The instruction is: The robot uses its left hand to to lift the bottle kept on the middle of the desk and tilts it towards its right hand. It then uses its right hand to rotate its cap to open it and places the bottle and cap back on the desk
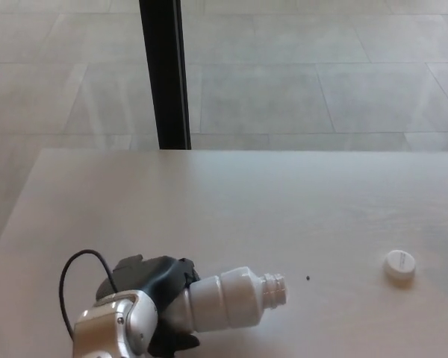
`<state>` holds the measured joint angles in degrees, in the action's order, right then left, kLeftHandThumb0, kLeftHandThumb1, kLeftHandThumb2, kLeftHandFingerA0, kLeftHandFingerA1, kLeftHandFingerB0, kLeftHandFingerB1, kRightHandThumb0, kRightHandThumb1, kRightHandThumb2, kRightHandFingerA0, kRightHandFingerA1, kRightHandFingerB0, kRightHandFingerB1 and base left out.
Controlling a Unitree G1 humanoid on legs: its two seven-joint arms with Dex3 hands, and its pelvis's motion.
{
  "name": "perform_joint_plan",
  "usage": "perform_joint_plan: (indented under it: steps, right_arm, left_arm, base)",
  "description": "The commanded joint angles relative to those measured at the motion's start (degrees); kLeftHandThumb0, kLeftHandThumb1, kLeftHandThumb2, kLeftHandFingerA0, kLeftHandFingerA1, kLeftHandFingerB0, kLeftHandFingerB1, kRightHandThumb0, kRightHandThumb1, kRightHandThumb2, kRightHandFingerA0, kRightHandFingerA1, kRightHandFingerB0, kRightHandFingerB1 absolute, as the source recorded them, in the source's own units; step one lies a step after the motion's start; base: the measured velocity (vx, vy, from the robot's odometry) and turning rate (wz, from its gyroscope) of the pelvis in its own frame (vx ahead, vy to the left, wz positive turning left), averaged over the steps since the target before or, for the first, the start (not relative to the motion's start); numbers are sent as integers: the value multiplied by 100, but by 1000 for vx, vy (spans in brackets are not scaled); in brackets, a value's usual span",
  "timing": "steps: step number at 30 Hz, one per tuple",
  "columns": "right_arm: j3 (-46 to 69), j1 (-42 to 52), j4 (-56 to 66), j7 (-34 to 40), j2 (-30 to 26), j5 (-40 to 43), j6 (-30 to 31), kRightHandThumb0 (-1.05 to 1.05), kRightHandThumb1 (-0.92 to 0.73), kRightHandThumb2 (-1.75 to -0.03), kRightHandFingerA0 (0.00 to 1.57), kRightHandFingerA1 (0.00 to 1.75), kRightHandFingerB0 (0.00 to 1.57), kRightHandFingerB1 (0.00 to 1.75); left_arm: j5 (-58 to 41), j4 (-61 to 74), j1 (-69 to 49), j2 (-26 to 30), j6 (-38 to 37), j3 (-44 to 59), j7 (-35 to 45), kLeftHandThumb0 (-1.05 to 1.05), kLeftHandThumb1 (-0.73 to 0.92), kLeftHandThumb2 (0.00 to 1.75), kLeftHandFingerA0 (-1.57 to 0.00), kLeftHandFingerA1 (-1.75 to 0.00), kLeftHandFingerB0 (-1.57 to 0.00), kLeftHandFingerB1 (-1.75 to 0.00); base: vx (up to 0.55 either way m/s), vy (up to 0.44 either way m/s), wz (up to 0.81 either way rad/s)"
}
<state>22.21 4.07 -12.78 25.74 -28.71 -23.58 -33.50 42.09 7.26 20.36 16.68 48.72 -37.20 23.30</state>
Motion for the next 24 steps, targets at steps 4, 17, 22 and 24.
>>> perform_joint_plan:
  steps: [4, 17, 22, 24]
  right_arm:
    - [1356, 472, 324, -1262, 93, 2948, 1077, -95, -23, -114, 108, 147, 70, 143]
    - [1435, 299, 175, -1391, 89, 2789, 1069, -101, -24, -112, 111, 144, 73, 140]
    - [1473, 272, 259, -1432, 100, 2776, 1087, -103, -29, -105, 113, 146, 69, 149]
    - [1491, 276, 316, -1466, 102, 2801, 1111, -104, -31, -102, 111, 146, 67, 151]
  left_arm:
    - [1655, -1232, 269, 1712, -1667, -1415, -197, -65, 66, 60, -61, -76, -59, -51]
    - [1598, -1190, 215, 1701, -1980, -1586, -906, -61, 67, 60, -52, -74, -57, -50]
    - [1343, -1114, 142, 1638, -2104, -1399, -988, -75, 51, 88, -9, -59, -13, -47]
    - [1202, -1078, 119, 1592, -2090, -1321, -862, -79, 51, 92, 0, -33, -3, -32]
  base:
    - [0, 0, 0]
    - [0, 0, 0]
    - [0, 0, 0]
    - [0, 0, 0]
